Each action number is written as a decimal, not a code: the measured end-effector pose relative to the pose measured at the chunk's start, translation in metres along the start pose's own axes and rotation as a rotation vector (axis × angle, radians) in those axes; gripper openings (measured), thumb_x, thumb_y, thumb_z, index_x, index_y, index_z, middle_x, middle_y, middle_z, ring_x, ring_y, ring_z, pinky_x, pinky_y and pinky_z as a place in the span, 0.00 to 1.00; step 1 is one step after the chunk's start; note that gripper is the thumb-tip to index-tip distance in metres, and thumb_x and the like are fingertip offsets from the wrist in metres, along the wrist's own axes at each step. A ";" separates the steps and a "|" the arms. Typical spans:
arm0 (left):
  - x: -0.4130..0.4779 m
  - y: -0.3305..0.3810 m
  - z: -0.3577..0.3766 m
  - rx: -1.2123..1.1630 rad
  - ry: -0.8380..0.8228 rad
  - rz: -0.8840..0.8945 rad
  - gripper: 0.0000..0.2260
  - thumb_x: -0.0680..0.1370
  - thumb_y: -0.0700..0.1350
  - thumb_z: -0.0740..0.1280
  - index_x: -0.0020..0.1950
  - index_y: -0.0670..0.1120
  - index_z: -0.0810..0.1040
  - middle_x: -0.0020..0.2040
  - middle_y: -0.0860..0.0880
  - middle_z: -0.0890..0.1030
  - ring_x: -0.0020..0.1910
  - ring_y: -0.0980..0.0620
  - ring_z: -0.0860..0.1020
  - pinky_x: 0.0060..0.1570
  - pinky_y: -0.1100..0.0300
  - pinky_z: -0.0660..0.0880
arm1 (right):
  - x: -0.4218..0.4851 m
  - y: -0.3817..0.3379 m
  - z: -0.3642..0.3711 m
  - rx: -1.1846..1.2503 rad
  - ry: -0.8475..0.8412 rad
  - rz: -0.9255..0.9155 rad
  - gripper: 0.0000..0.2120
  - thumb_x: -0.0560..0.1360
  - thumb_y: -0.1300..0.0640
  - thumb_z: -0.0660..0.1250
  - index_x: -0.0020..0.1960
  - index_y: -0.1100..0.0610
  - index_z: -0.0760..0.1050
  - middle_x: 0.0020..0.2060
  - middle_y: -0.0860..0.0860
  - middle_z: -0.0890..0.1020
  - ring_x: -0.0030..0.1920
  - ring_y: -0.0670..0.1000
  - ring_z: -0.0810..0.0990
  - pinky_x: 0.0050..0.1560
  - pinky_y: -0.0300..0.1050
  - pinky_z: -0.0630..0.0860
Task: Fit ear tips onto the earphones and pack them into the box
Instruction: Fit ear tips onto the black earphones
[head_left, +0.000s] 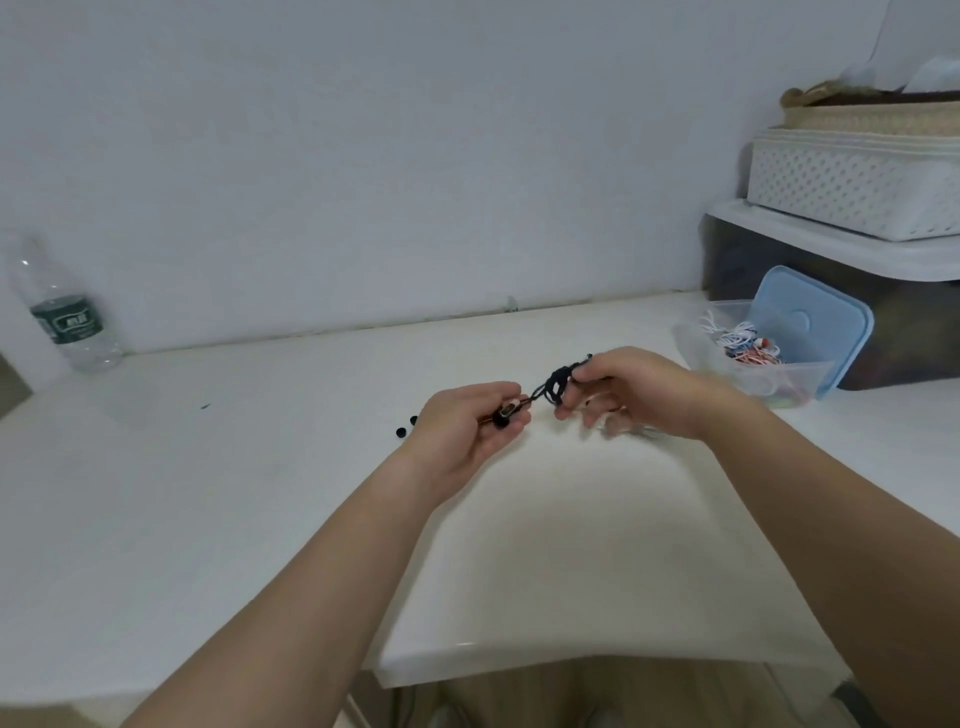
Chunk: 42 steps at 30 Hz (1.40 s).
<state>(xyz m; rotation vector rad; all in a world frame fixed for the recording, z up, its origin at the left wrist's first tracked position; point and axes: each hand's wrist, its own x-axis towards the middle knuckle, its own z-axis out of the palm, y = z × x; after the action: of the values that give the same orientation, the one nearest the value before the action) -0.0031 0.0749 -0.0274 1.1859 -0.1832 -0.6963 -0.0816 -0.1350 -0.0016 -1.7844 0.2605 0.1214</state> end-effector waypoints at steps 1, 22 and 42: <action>-0.002 -0.003 -0.003 0.053 0.012 0.013 0.09 0.81 0.32 0.61 0.56 0.33 0.80 0.51 0.38 0.84 0.46 0.45 0.85 0.49 0.59 0.83 | -0.002 0.004 0.001 -0.092 -0.031 0.021 0.12 0.79 0.55 0.62 0.46 0.60 0.81 0.49 0.56 0.87 0.37 0.52 0.78 0.36 0.45 0.68; -0.015 -0.018 0.000 0.332 -0.010 0.044 0.16 0.77 0.27 0.57 0.60 0.36 0.78 0.54 0.36 0.84 0.46 0.47 0.84 0.49 0.60 0.81 | -0.018 0.013 0.067 -0.790 0.117 -0.268 0.14 0.63 0.44 0.79 0.42 0.45 0.78 0.37 0.42 0.82 0.34 0.40 0.77 0.39 0.43 0.76; -0.012 0.042 -0.059 0.648 0.399 0.379 0.07 0.78 0.38 0.67 0.50 0.49 0.82 0.45 0.52 0.83 0.38 0.55 0.79 0.40 0.63 0.73 | 0.004 0.000 0.057 -0.427 0.175 -0.279 0.05 0.73 0.57 0.75 0.47 0.53 0.80 0.36 0.49 0.85 0.35 0.46 0.80 0.44 0.45 0.77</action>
<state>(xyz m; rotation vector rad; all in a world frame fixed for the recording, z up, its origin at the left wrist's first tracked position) 0.0328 0.1371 -0.0097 1.8200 -0.2998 -0.0436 -0.0743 -0.0798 -0.0155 -2.2414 0.1113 -0.1932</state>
